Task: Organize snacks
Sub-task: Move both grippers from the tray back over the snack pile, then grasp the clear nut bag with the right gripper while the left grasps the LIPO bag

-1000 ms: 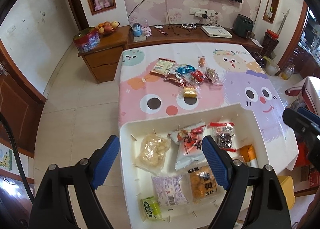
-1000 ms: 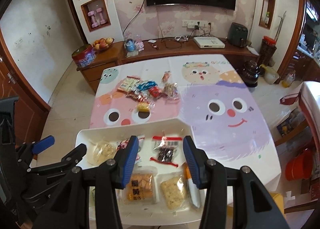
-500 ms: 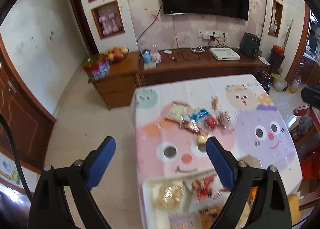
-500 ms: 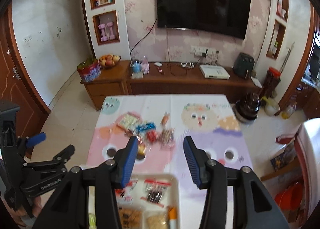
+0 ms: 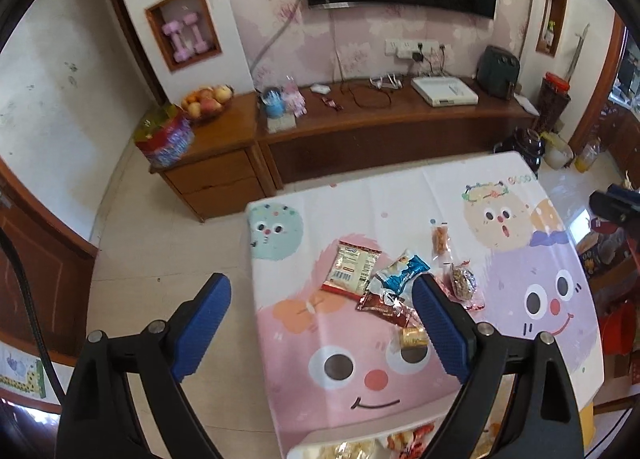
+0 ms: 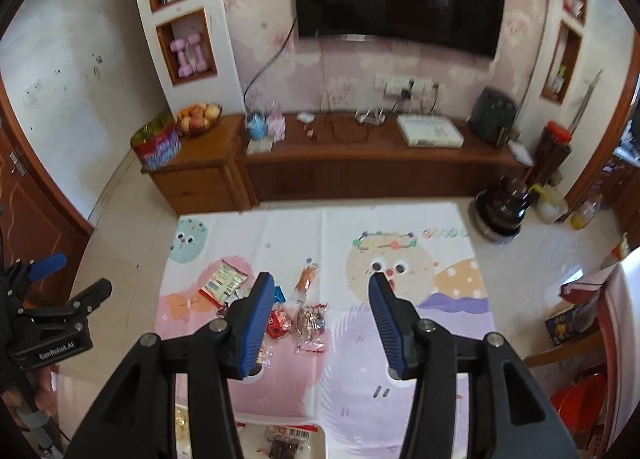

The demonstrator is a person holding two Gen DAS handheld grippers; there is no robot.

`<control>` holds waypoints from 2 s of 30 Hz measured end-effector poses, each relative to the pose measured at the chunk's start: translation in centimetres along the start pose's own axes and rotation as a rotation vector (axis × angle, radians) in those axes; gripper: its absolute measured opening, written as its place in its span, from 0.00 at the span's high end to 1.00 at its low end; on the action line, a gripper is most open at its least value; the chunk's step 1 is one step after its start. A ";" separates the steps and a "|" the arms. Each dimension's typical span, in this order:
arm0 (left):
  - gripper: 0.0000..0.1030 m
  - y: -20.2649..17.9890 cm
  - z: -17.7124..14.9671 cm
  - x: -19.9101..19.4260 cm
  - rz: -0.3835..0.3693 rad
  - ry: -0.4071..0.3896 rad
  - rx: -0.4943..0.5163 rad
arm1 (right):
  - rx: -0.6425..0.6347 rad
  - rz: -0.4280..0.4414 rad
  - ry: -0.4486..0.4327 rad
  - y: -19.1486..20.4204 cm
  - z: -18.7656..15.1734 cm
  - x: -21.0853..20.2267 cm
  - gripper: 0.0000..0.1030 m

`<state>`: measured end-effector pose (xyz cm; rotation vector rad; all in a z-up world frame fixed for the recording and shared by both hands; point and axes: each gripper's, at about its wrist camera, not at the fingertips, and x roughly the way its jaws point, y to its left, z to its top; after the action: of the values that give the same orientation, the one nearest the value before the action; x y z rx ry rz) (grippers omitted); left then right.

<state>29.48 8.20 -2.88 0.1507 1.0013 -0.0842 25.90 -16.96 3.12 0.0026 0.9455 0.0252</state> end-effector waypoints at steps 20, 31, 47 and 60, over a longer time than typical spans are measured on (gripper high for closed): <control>0.11 -0.5 -0.8 22.9 0.018 0.364 -0.059 | 0.081 0.139 0.431 -1.3 -5.3 22.7 0.52; 0.11 -1.9 -1.4 26.7 0.013 0.409 -0.058 | 0.061 0.128 0.499 -0.2 -7.4 26.9 0.49; 0.13 -1.4 -1.6 29.9 -0.036 0.435 -0.175 | 0.072 0.158 0.523 0.4 -7.2 28.4 0.41; 0.56 -1.7 -2.7 26.8 -0.014 0.366 -0.238 | 0.020 0.111 0.521 1.4 -7.6 28.2 0.72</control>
<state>41.44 6.97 -27.03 -0.0621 1.3686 0.0529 36.22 -14.98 -24.18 0.0696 1.4654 0.1232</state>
